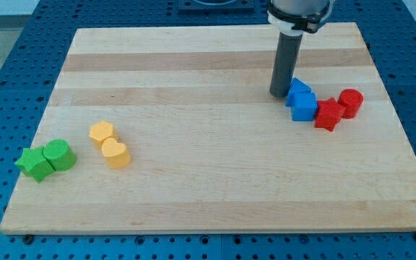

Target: Move your arm to the red circle

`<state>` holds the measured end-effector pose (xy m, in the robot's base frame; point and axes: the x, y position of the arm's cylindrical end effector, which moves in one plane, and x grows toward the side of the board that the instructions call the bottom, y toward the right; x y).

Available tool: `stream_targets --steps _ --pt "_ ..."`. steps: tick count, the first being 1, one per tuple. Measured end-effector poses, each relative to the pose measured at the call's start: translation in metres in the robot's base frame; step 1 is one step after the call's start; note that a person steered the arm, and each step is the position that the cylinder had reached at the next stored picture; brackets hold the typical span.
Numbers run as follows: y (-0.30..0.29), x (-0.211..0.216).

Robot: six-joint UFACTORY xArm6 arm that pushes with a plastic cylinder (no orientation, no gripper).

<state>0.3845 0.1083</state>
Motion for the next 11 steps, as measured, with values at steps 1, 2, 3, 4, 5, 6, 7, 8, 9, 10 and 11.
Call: stream_targets --steps 1,2,3,4,5,6,7,8,9,10,11 --pt "-0.002 0.0" --pt "-0.006 0.0" --pt "-0.006 0.0" --pt "-0.006 0.0" --pt "-0.006 -0.02" --pt "-0.006 -0.052" --pt "0.045 -0.05" --pt "0.119 -0.037" --pt "0.181 -0.019" --pt "0.198 0.022" --pt "0.177 0.06"
